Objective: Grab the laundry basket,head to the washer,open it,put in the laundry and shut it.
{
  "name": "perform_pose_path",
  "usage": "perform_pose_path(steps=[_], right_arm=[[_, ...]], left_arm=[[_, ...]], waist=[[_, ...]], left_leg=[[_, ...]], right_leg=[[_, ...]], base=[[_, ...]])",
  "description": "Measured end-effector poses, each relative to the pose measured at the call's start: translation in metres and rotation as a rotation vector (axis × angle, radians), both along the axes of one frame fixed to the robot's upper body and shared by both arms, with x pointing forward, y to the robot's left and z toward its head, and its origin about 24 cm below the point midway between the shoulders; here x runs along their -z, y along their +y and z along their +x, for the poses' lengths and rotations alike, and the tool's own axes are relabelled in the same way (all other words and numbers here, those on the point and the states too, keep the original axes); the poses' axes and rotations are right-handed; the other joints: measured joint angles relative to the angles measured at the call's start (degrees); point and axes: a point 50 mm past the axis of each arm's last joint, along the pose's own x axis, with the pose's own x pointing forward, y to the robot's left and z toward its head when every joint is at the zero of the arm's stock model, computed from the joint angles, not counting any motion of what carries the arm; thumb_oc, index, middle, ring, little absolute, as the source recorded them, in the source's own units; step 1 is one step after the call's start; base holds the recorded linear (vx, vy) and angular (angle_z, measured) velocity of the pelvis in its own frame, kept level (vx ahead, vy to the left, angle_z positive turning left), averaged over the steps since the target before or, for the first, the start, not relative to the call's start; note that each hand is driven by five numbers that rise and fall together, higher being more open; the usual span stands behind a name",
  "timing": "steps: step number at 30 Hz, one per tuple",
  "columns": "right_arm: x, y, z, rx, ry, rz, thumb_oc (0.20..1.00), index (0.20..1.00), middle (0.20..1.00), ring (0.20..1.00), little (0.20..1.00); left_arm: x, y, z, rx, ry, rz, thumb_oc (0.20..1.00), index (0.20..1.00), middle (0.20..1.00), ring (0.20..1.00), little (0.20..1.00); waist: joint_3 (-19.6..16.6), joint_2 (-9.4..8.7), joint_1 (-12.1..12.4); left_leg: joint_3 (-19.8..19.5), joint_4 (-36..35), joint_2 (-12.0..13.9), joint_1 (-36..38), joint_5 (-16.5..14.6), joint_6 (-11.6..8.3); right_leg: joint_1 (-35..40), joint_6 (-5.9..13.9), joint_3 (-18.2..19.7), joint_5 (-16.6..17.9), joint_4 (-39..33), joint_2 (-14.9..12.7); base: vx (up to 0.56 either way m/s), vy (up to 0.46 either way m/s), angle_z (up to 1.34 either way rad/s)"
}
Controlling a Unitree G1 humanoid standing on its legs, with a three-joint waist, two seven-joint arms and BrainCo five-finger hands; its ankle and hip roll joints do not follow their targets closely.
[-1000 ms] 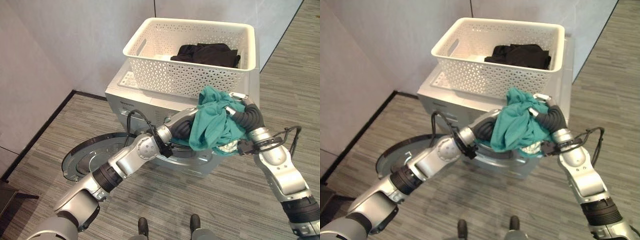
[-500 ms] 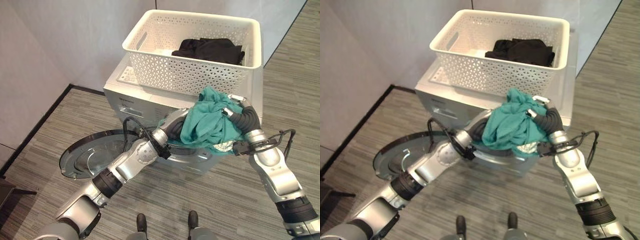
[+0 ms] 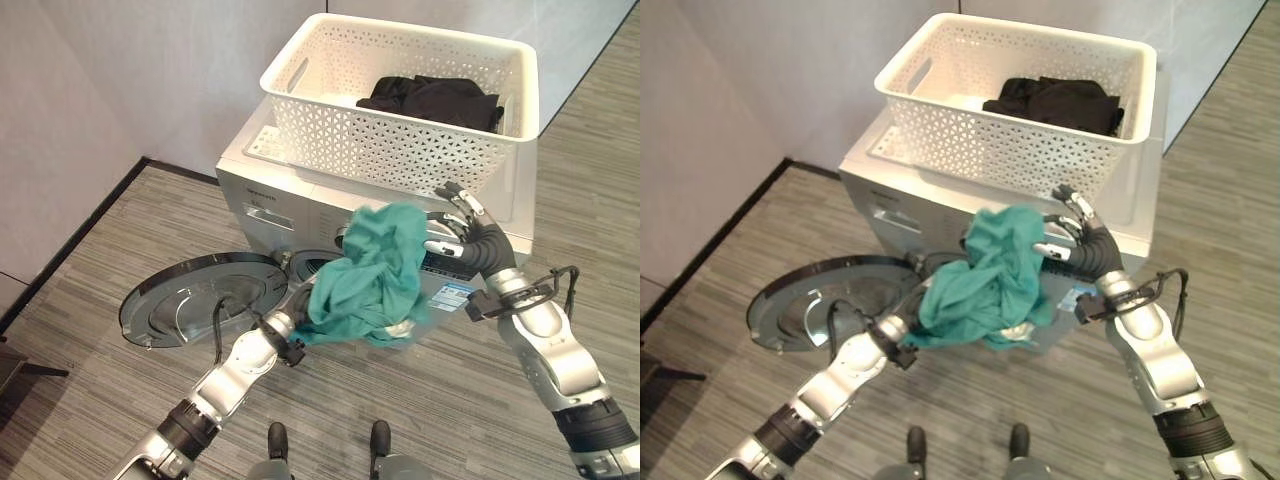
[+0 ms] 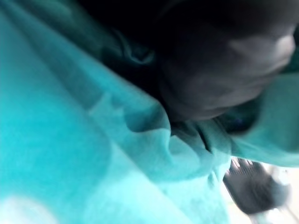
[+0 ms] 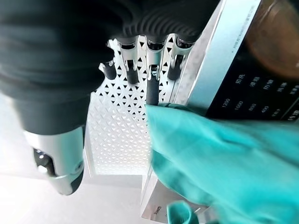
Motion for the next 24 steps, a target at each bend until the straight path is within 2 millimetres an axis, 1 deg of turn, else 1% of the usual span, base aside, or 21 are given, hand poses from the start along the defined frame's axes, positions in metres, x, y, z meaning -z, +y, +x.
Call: perform_pose_path(steps=[1,3,6,8,10,11,13,15,16,18,19,20,21,22,23,24], right_arm=[[-0.002,-0.006,-0.002,0.019,-0.007,0.003,1.000,1.000,1.000,1.000,1.000],[-0.003,-0.012,-0.004,0.039,-0.013,0.005,1.000,1.000,1.000,1.000,1.000],[-0.004,-0.028,-0.015,0.092,-0.023,0.020,1.000,1.000,1.000,1.000,1.000],[-0.002,-0.038,-0.022,0.129,-0.015,0.033,1.000,1.000,1.000,1.000,1.000],[0.007,-0.052,-0.036,0.173,-0.001,0.121,1.000,1.000,1.000,1.000,1.000],[0.013,-0.066,-0.046,0.235,-0.012,0.209,1.000,1.000,1.000,1.000,1.000],[0.023,-0.085,-0.062,0.335,-0.011,0.262,1.000,1.000,1.000,1.000,1.000],[0.040,-0.106,-0.086,0.480,0.007,0.304,1.000,1.000,1.000,1.000,1.000],[0.047,-0.111,-0.092,0.521,0.030,0.310,1.000,1.000,1.000,1.000,1.000],[0.068,-0.124,-0.113,0.617,0.120,0.312,1.000,1.000,1.000,1.000,1.000],[0.080,-0.127,-0.121,0.649,0.173,0.317,1.000,1.000,1.000,1.000,1.000],[0.096,-0.131,-0.130,0.682,0.238,0.325,1.000,1.000,1.000,1.000,1.000],[0.111,-0.134,-0.140,0.721,0.308,0.335,1.000,1.000,1.000,1.000,1.000],[0.140,-0.138,-0.163,0.785,0.437,0.351,1.000,1.000,1.000,1.000,1.000],[0.158,-0.138,-0.175,0.816,0.525,0.364,1.000,1.000,1.000,1.000,1.000],[0.170,-0.139,-0.182,0.830,0.587,0.358,1.000,1.000,1.000,1.000,1.000]], left_arm=[[0.002,0.006,-0.001,-0.025,0.012,-0.007,0.200,0.200,0.200,0.200,0.200],[0.007,0.012,-0.003,-0.042,0.031,-0.002,0.200,0.200,0.200,0.200,0.200],[0.018,0.028,-0.013,-0.116,0.095,-0.058,0.200,0.200,0.200,0.200,0.200],[0.028,0.038,-0.020,-0.158,0.134,-0.059,0.200,0.200,0.200,0.200,0.200],[0.036,0.049,-0.028,-0.205,0.178,-0.091,0.200,0.200,0.200,0.200,0.200],[0.041,0.060,-0.035,-0.254,0.202,-0.101,0.200,0.200,0.200,0.200,0.200],[0.048,0.075,-0.044,-0.311,0.231,-0.090,0.200,0.200,0.200,0.200,0.200],[0.053,0.083,-0.051,-0.344,0.259,-0.100,0.200,0.200,0.200,0.200,0.200],[0.056,0.086,-0.054,-0.357,0.274,-0.111,0.200,0.200,0.200,0.200,0.200],[0.063,0.093,-0.064,-0.391,0.311,-0.120,0.200,0.200,0.200,0.200,0.200],[0.067,0.094,-0.070,-0.401,0.333,-0.124,0.200,0.200,0.200,0.200,0.200],[0.071,0.095,-0.074,-0.406,0.360,-0.143,0.200,0.200,0.200,0.200,0.200],[0.073,0.094,-0.076,-0.404,0.375,-0.157,0.200,0.200,0.200,0.200,0.200],[0.076,0.094,-0.079,-0.408,0.399,-0.185,0.200,0.200,0.200,0.200,0.200],[0.078,0.095,-0.080,-0.414,0.411,-0.189,0.200,0.200,0.200,0.200,0.200],[0.080,0.095,-0.080,-0.416,0.418,-0.188,0.200,0.200,0.200,0.200,0.200]], waist=[[0.11,-0.17,0.00],[0.12,-0.18,-0.02],[0.12,-0.19,-0.09],[0.12,-0.18,-0.18],[0.16,-0.28,-0.08],[0.21,-0.41,-0.09],[0.17,-0.43,-0.40],[-0.05,-0.82,-0.47],[-0.14,-0.98,-0.52],[-0.56,-1.65,-0.77],[-0.84,-2.06,-1.50],[-1.31,-2.63,-2.32],[-1.77,-3.12,-2.60],[-2.59,-3.95,-2.89],[-3.14,-4.29,-2.98],[-3.31,-4.56,-3.04]], left_leg=[[0.00,0.00,-0.06,-0.05,0.00,0.01],[0.02,0.00,-0.11,0.00,-0.03,0.05],[0.12,-0.01,-0.05,0.10,-0.08,0.12],[0.20,-0.01,-0.06,0.20,-0.08,0.12],[0.15,-0.04,-0.01,0.51,-0.11,0.14],[0.16,-0.04,0.03,1.10,-0.29,0.34],[0.36,-0.06,-0.08,1.24,-0.47,0.53],[0.42,-0.06,-0.06,1.26,-0.51,0.58],[0.51,-0.06,-0.05,1.28,-0.53,0.61],[1.38,-0.07,0.02,1.31,-0.58,0.68],[1.61,-0.07,0.04,1.46,-0.66,0.80],[1.80,-0.08,0.02,1.59,-0.70,0.84],[1.99,-0.10,0.05,1.63,-0.75,0.82],[2.47,-0.19,0.27,1.34,-0.80,0.83],[2.69,-0.35,0.35,0.96,-0.83,0.87],[2.87,-0.33,0.34,0.91,-0.81,0.84]], right_leg=[[-0.05,0.00,0.02,0.00,0.00,-0.05],[-0.01,0.00,0.03,0.02,0.01,-0.10],[0.04,0.01,0.06,0.03,0.02,-0.05],[0.07,0.01,0.14,0.03,0.02,-0.07],[0.45,0.03,0.07,0.01,0.06,-0.03],[1.05,0.08,0.01,-0.15,0.00,0.00],[1.08,0.16,0.25,-0.28,0.00,-0.14],[1.05,0.18,0.34,-0.30,0.00,-0.13],[1.00,0.18,0.43,-0.30,0.00,-0.11],[0.60,0.08,1.25,-0.20,0.00,-0.08],[0.60,0.06,1.45,-0.17,0.00,-0.09],[0.57,0.07,1.60,-0.17,0.01,-0.10],[0.47,0.08,1.77,-0.18,0.00,-0.07],[-0.10,0.12,2.27,-0.24,0.00,-0.06],[-0.47,0.06,2.49,-0.18,0.00,-0.01],[-0.61,0.13,2.71,-0.13,0.00,-0.03]], base=[[0.00,0.000,0.00],[0.03,0.011,-0.01],[0.01,0.004,0.00],[0.04,0.000,-0.02],[0.04,-0.004,0.02],[0.03,0.000,0.01],[0.04,0.002,-0.03],[0.00,0.000,0.00],[0.00,-0.003,-0.07],[-0.01,-0.003,-0.16],[-0.02,0.000,-0.15],[-0.02,0.007,-0.11],[-0.03,0.002,-0.14],[-0.06,0.005,-0.15],[-0.05,0.001,-0.15],[-0.10,0.011,-0.12]])
